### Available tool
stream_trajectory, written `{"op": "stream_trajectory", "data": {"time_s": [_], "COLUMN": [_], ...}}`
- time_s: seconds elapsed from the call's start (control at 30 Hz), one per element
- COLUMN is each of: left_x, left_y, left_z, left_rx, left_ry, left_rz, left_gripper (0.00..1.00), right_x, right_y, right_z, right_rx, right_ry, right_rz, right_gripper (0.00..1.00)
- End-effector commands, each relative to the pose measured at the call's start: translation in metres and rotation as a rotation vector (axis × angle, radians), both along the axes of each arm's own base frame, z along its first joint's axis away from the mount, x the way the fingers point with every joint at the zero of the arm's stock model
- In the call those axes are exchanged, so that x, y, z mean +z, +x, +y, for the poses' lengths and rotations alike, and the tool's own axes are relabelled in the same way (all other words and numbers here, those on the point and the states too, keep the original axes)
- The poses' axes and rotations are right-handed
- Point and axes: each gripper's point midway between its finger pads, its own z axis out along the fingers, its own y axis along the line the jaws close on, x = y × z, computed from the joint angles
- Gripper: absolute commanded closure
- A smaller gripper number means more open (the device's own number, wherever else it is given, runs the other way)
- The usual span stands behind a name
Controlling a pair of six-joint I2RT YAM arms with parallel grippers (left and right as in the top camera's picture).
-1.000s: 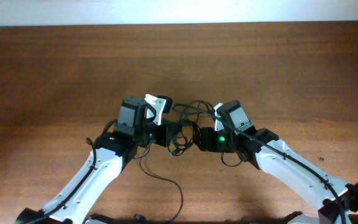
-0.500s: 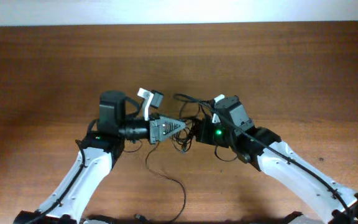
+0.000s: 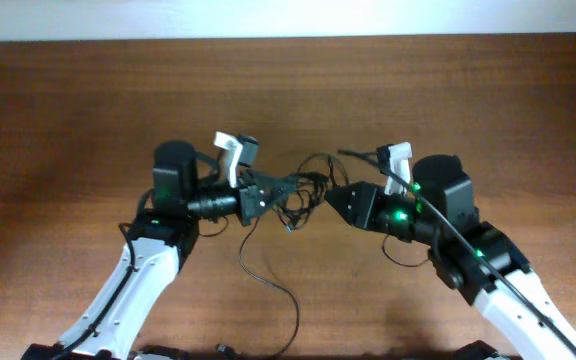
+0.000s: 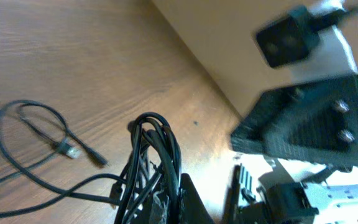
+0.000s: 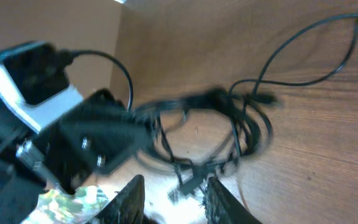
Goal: Untangle cables
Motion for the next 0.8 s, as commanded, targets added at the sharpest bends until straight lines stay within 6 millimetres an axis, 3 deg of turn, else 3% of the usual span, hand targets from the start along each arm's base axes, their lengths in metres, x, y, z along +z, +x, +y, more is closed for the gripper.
{"op": "stream_trajectory", "data": {"time_s": [0.0,0.07,0.13,0.23,0.27,0.3,0.33,0.4,0.47,0.5,0.53,0.6,0.67,0.7,0.73,0.77], "left_x": [0.016,0.019,0.024,0.034,0.036,0.036,0.036,0.035,0.029,0.020,0.005,-0.026,-0.060,-0.085,-0.100,-0.110], "left_y": [-0.009,-0.016,-0.028,-0.050,-0.054,-0.053,-0.053,-0.050,-0.037,-0.023,-0.005,0.014,0.025,0.027,0.027,0.027], "left_z": [-0.016,-0.021,-0.023,-0.026,-0.025,-0.025,-0.024,-0.024,-0.020,-0.014,-0.004,0.014,0.040,0.066,0.086,0.107], "left_rx": [-0.054,-0.095,-0.164,-0.290,-0.310,-0.309,-0.306,-0.291,-0.221,-0.132,-0.010,0.163,0.336,0.466,0.559,0.671], "left_ry": [-0.007,-0.027,-0.062,-0.125,-0.135,-0.135,-0.135,-0.129,-0.099,-0.057,0.010,0.140,0.300,0.442,0.536,0.608], "left_rz": [-0.067,-0.061,-0.057,-0.045,-0.042,-0.043,-0.042,-0.044,-0.044,-0.027,0.011,0.083,0.171,0.229,0.271,0.317], "left_gripper": [1.00,1.00,1.00,1.00,1.00,1.00,1.00,1.00,1.00,1.00,1.00,1.00,1.00,1.00,1.00,1.00], "right_x": [-0.016,-0.032,-0.057,-0.047,-0.048,-0.052,-0.066,-0.060,-0.040,-0.010,0.015,0.069,0.109,0.120,0.123,0.122], "right_y": [0.005,0.010,0.024,0.043,0.048,0.050,0.051,0.046,0.036,0.017,0.005,-0.014,-0.020,-0.007,0.006,0.012], "right_z": [0.022,0.041,0.037,0.041,0.037,0.033,0.021,0.024,0.030,0.037,0.031,0.005,-0.039,-0.077,-0.109,-0.126], "right_rx": [0.026,0.064,-0.013,-0.067,-0.096,-0.120,-0.177,-0.124,-0.023,0.085,0.131,0.182,0.139,0.001,-0.115,-0.180], "right_ry": [0.022,0.014,-0.025,0.020,0.008,-0.013,-0.079,-0.084,-0.075,-0.006,0.055,0.163,0.177,0.144,0.119,0.119], "right_rz": [0.063,0.069,0.134,0.078,0.062,0.070,0.097,0.059,-0.033,-0.100,-0.133,-0.258,-0.434,-0.495,-0.506,-0.489], "right_gripper": [0.67,0.67,0.67,0.67,0.86,0.96,0.96,0.96,0.96,0.96,0.96,0.96,0.96,0.96,0.96,0.96]}}
